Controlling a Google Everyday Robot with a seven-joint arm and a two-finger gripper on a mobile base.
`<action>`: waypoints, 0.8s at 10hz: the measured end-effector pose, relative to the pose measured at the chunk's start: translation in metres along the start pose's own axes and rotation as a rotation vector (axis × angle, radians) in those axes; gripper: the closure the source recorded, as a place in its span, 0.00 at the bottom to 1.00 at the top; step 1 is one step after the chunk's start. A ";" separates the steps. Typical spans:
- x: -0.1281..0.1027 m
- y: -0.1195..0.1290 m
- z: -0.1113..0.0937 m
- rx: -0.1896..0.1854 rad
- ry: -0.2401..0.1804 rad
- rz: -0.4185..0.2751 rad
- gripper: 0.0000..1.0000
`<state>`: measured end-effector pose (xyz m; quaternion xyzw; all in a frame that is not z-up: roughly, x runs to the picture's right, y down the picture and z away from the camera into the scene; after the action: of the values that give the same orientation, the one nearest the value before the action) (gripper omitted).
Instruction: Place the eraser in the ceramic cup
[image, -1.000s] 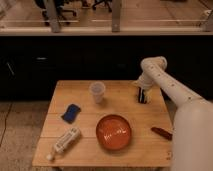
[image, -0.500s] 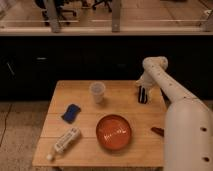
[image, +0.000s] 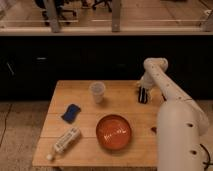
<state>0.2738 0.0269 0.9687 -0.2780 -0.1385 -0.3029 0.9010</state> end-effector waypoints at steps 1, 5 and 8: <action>0.001 0.000 0.001 0.002 -0.005 -0.011 0.20; 0.004 -0.001 0.002 0.009 -0.022 -0.022 0.32; 0.005 -0.001 0.002 0.015 -0.036 -0.023 0.60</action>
<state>0.2767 0.0250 0.9723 -0.2752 -0.1600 -0.3073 0.8968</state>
